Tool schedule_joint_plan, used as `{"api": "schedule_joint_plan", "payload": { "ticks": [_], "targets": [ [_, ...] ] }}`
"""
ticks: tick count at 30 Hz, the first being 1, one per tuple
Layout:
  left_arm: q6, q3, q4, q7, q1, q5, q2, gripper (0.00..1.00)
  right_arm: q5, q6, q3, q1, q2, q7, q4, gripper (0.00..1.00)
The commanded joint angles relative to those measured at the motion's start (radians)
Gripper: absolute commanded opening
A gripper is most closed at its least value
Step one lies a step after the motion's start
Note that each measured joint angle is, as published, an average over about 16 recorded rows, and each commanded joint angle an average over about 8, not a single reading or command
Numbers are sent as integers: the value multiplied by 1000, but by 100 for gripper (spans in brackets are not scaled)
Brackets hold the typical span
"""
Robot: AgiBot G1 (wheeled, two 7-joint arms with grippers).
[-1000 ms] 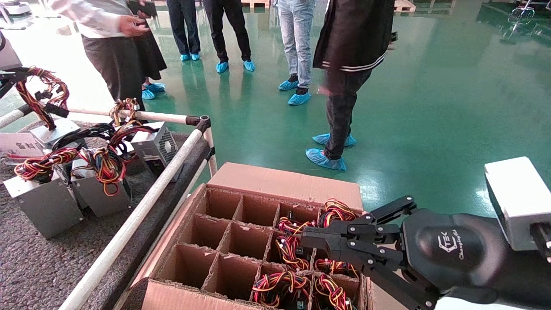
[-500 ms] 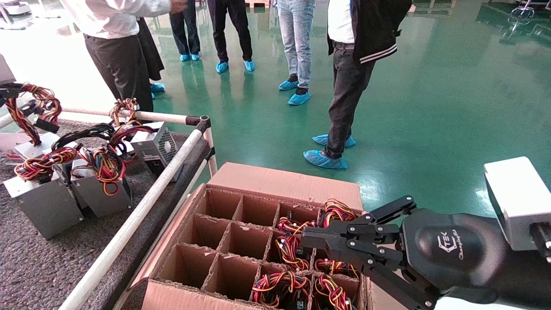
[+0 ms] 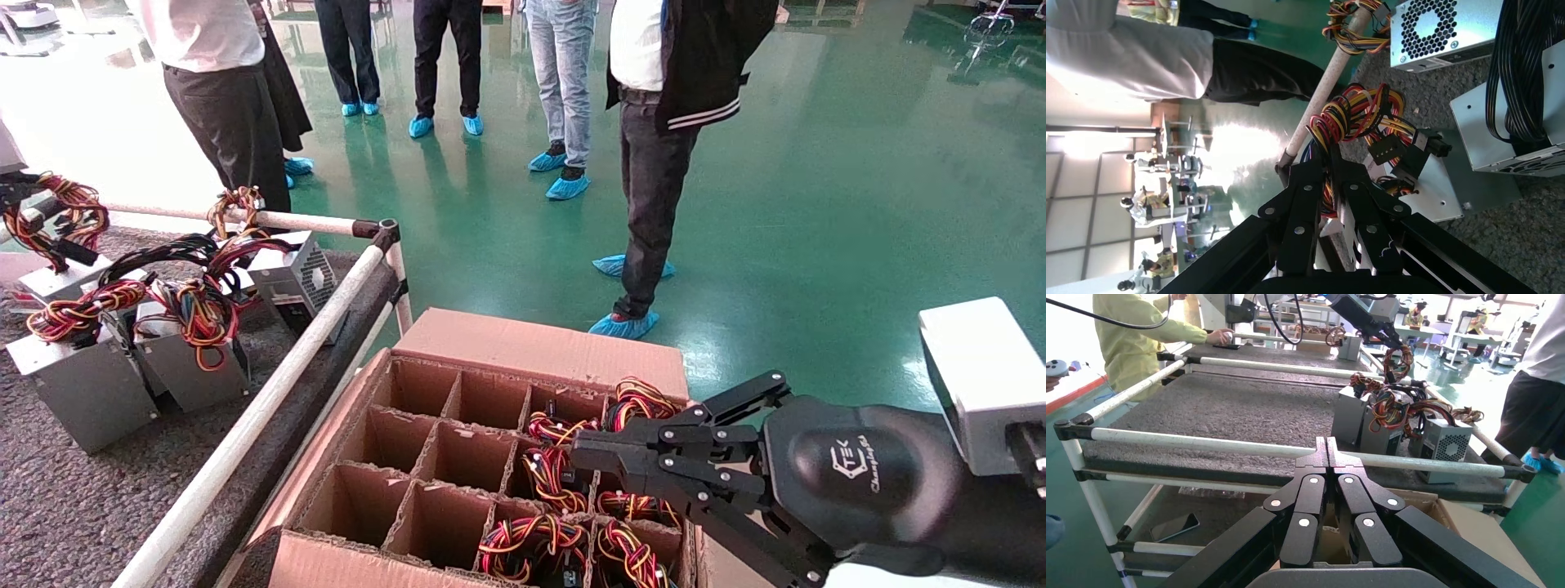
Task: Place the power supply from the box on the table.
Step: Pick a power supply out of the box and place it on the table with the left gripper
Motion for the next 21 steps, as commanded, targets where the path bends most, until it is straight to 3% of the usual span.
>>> {"api": "schedule_joint_plan", "payload": {
  "ticks": [1, 21],
  "targets": [
    [1, 1, 3, -1, 0, 1, 0, 100, 0, 0, 0, 0, 0, 0, 0, 0],
    [12, 14, 19, -14, -12, 14, 16, 100, 0, 0, 0, 0, 0, 0, 0, 0]
  ]
}}
